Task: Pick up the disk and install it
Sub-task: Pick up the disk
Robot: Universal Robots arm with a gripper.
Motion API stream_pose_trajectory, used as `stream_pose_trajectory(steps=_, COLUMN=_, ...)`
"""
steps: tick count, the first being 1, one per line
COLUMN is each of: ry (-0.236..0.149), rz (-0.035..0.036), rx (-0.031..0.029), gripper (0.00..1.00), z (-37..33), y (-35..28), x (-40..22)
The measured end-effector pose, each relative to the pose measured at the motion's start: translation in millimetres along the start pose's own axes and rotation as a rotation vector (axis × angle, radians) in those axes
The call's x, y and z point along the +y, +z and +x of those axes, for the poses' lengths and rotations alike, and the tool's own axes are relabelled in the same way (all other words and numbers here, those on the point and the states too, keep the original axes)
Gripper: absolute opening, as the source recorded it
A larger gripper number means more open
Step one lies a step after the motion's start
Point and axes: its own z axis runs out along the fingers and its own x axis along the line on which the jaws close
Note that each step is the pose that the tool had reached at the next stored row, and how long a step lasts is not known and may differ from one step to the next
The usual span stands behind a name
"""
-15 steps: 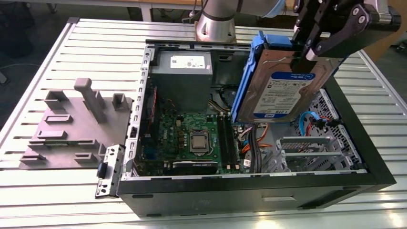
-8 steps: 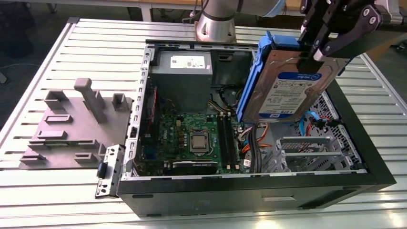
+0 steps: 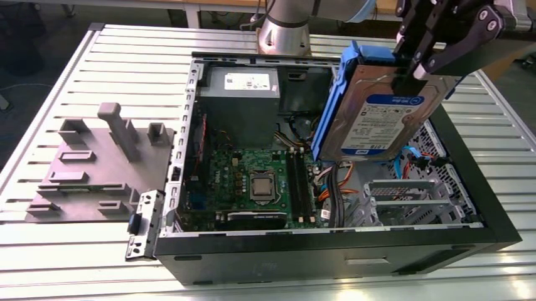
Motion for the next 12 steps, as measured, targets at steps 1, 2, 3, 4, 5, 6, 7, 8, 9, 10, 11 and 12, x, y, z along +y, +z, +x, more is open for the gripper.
stream_pose_trajectory(steps=1, ry=0.0, rz=0.0, rx=-0.0001, gripper=0.35, z=0.0, y=-0.2, x=0.0)
stream_pose_trajectory(steps=2, ry=0.0, rz=0.0, rx=-0.0001, gripper=0.35, z=0.0, y=-0.3, x=0.0)
stream_pose_trajectory(steps=3, ry=0.0, rz=0.0, rx=-0.0001, gripper=0.35, z=0.0, y=-0.4, x=0.0)
stream_pose_trajectory(steps=4, ry=0.0, rz=0.0, rx=-0.0001, gripper=0.35, z=0.0, y=-0.5, x=0.0)
stream_pose_trajectory(steps=5, ry=0.0, rz=0.0, rx=-0.0001, gripper=0.35, z=0.0, y=-0.5, x=0.0)
stream_pose_trajectory(steps=6, ry=0.0, rz=0.0, rx=-0.0002, gripper=0.35, z=0.0, y=-0.5, x=0.0)
stream_pose_trajectory(steps=7, ry=0.0, rz=0.0, rx=-0.0002, gripper=0.35, z=0.0, y=-0.5, x=0.0)
stream_pose_trajectory(steps=8, ry=0.0, rz=0.0, rx=-0.0001, gripper=0.35, z=0.0, y=-0.6, x=0.0)
stream_pose_trajectory(steps=9, ry=0.0, rz=0.0, rx=-0.0001, gripper=0.35, z=0.0, y=-0.6, x=0.0)
stream_pose_trajectory(steps=10, ry=0.0, rz=0.0001, rx=-0.0002, gripper=0.35, z=0.0, y=-0.6, x=0.0)
stream_pose_trajectory(steps=11, ry=0.0, rz=0.0, rx=-0.0001, gripper=0.35, z=0.1, y=-0.6, x=0.0)
stream_pose_trajectory(steps=12, ry=0.0, rz=0.0, rx=-0.0001, gripper=0.35, z=0.6, y=-0.6, x=0.1)
